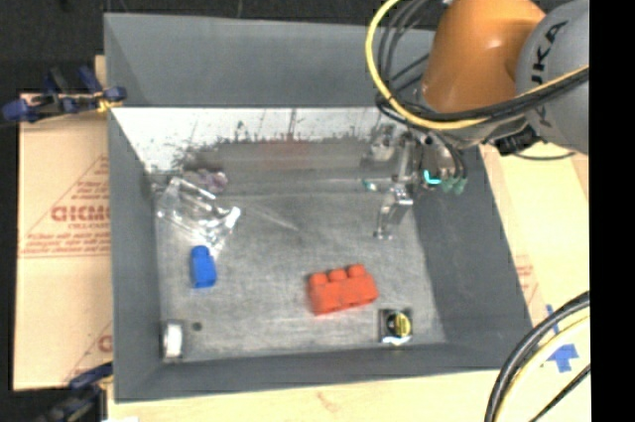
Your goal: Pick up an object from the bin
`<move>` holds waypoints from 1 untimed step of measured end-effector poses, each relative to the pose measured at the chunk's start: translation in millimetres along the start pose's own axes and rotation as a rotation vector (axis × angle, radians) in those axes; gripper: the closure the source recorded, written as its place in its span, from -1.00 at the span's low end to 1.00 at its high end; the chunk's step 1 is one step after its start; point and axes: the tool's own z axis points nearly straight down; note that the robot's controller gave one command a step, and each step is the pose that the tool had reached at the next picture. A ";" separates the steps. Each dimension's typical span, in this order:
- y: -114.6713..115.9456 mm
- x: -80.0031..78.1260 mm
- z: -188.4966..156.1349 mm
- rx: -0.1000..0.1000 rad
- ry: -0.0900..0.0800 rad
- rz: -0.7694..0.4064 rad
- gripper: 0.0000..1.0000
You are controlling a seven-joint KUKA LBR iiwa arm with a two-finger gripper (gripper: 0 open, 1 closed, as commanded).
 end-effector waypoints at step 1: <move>33.4 67.1 142.0 0.007 -0.016 -0.530 -1.00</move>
Offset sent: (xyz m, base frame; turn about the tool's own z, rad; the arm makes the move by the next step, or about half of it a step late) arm -0.0713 0.0360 -0.1450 -0.5335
